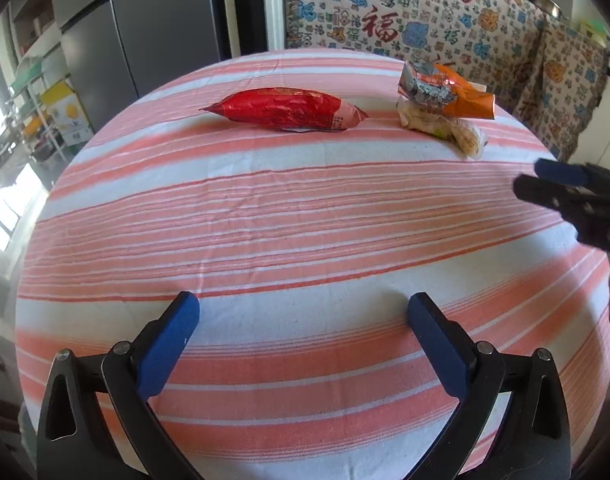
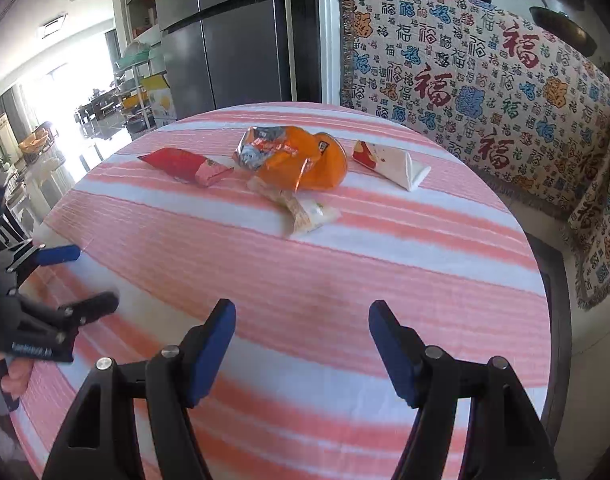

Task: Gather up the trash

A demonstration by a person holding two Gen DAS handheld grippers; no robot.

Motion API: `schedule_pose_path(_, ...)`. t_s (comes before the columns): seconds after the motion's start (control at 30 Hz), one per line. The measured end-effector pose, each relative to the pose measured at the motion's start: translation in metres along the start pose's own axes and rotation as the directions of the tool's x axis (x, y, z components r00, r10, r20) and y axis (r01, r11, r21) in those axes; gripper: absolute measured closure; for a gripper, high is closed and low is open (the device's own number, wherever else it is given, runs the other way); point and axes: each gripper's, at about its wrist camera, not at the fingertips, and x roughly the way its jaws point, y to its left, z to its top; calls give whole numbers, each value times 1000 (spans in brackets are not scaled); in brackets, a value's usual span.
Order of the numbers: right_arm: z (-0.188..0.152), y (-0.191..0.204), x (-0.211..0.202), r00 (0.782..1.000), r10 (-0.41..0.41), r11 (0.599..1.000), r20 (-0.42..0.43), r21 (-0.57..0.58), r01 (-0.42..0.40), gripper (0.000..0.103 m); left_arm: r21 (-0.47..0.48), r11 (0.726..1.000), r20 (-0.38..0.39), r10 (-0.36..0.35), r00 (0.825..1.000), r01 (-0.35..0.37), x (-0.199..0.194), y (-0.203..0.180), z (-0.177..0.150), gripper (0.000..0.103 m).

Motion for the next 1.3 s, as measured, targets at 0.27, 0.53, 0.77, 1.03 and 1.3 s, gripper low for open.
schedule_pose_path(0.27,47,-5,58,998,44,999,-53,-3,-45,36,3,1000,-2,-8,1000,8,3,-1,3,0)
schedule_pose_path(0.53,15,20,-3,997,45,998,-64,45,-42,72,3,1000,-2,-8,1000,8,3,0,4,0)
schedule_pose_path(0.77,-62,36,-56,996,-68,994,-60,76,73,38,0,1000,-1,-10,1000,10,3,3,3,0)
schedule_pose_path(1.03,-79,34,-55,994,-110,990,2,84,109,28,3,995,38,-99,994,99,-9,49,44,1)
schedule_pose_path(1.3,-78,33,-55,994,-110,990,6,88,109,27,404,905,-48,-126,991,135,32,45,125,1)
